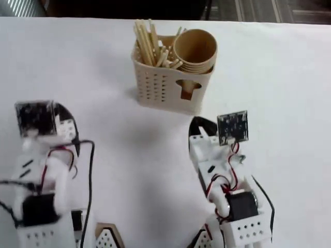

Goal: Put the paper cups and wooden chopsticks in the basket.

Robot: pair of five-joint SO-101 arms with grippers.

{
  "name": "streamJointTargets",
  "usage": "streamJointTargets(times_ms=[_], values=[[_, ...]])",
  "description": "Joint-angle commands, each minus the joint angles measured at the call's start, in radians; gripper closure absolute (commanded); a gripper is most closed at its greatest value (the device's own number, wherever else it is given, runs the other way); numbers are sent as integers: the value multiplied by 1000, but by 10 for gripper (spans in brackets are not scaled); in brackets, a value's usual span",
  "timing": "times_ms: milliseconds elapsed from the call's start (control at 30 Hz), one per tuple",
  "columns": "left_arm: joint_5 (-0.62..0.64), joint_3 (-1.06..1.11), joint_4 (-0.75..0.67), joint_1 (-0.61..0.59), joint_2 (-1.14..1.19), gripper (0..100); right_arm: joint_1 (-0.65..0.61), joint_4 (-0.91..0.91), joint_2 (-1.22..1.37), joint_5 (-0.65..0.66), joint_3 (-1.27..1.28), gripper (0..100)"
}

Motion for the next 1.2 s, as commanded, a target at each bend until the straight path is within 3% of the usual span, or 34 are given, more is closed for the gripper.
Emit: streamJointTargets(times_ms=[0,67,233,433,667,800,1167], values=[[0,-8,92,15,-255,977,45,-2,-99,5,64,981],[-23,29,123,15,-338,976,77,2,-157,5,107,981],[-69,146,97,15,-294,976,94,1,-285,11,233,981],[-83,327,8,15,-308,976,117,-4,-275,9,319,978],[-250,528,-74,15,-308,976,136,18,-274,8,333,978],[-253,614,-114,48,-308,976,140,70,-272,5,333,978],[-259,629,66,176,-308,976,140,323,-274,8,333,978]])
